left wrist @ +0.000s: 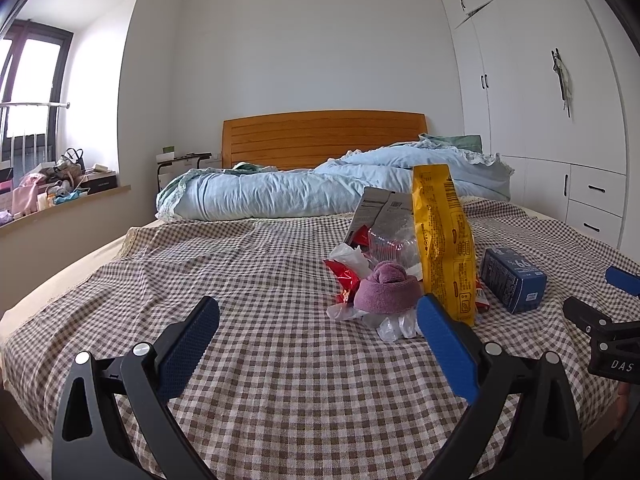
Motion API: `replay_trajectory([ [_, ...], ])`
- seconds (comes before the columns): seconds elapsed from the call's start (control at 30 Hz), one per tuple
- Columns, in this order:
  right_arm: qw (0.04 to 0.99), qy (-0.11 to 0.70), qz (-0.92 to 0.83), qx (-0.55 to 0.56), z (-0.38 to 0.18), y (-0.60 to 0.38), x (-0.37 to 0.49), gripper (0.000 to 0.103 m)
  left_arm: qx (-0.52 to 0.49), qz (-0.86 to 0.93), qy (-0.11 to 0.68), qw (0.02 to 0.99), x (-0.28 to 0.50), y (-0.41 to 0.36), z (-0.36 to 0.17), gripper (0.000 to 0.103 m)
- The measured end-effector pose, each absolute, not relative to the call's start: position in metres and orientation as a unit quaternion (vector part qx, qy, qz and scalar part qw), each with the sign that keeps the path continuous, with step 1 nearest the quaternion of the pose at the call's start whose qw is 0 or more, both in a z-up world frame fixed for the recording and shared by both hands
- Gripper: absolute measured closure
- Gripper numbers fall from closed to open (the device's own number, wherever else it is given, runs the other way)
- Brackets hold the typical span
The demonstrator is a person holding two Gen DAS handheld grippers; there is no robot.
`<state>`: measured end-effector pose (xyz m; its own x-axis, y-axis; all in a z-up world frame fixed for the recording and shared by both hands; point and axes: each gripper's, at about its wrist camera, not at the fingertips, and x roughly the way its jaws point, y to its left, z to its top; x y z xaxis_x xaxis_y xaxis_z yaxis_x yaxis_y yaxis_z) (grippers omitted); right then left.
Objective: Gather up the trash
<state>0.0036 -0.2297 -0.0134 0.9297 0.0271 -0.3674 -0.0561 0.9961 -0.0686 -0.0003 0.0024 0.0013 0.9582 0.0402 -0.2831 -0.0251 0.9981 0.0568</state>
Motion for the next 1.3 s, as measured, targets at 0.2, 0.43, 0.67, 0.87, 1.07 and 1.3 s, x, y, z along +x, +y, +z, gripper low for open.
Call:
replay_trajectory([
  [0.2,0.981,0.190,0.027,-0.029,-0.0134,-0.2312,0.0045,0.006,0.026,0.018,0.142,0.989,-0.0009,0.0023,0.0012,0.007],
  [0.43,0.981,0.190,0.027,-0.030,-0.0128,-0.2315,0.0045,0.006,0.026,0.018,0.140,0.990,-0.0012,0.0021,0.0014,0.007],
  [0.67,0.981,0.189,0.026,-0.030,-0.0133,-0.2308,0.0033,0.006,0.026,0.018,0.139,0.990,-0.0006,0.0018,0.0018,0.007],
  [0.87,0.981,0.190,0.026,-0.030,-0.0131,-0.2305,0.0042,0.006,0.027,0.016,0.142,0.989,0.0000,0.0009,0.0010,0.007],
  [1.07,0.981,0.188,0.024,-0.042,-0.0128,-0.2280,0.0041,0.006,0.027,0.016,0.142,0.989,0.0006,0.0000,0.0009,0.007],
  [1.3,0.981,0.188,0.024,-0.039,-0.0129,-0.2288,0.0037,0.006,0.026,0.015,0.143,0.989,0.0009,-0.0009,0.0005,0.007],
])
